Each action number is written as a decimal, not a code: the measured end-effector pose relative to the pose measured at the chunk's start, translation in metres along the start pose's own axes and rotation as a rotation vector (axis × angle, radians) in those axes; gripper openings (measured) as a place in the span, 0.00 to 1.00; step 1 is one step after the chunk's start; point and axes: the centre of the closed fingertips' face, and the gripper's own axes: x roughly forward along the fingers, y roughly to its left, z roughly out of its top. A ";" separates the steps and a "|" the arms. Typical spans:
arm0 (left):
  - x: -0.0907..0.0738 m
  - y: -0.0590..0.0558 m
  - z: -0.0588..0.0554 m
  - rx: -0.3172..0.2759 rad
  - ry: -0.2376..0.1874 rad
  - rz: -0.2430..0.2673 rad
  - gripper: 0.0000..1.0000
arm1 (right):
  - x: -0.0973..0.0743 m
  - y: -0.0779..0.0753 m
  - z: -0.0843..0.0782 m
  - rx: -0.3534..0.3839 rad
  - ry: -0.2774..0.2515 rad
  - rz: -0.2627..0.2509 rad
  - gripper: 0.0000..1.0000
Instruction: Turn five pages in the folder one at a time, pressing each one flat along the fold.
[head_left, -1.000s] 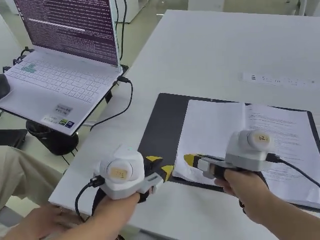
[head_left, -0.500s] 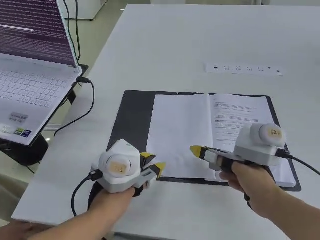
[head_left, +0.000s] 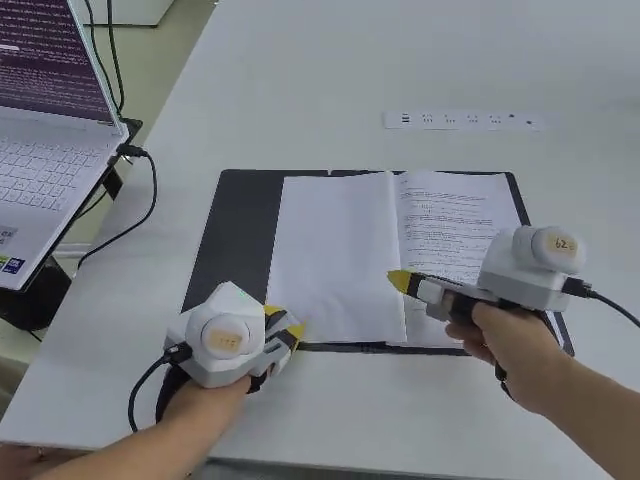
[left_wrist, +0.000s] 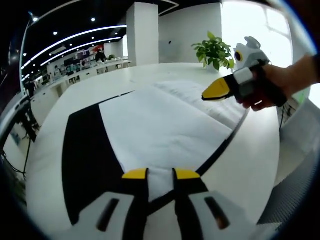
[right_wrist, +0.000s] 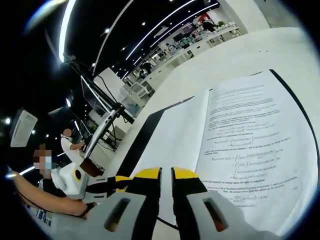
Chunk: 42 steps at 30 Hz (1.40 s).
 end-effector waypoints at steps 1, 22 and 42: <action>0.000 0.000 0.000 0.005 -0.005 -0.002 0.17 | 0.000 -0.001 0.000 0.000 -0.001 0.001 0.06; -0.001 -0.001 -0.001 0.026 -0.032 -0.005 0.17 | 0.039 -0.027 0.025 0.115 0.026 0.015 0.00; -0.002 -0.001 0.000 0.017 -0.049 -0.002 0.17 | 0.078 -0.065 0.066 0.277 -0.033 0.014 0.00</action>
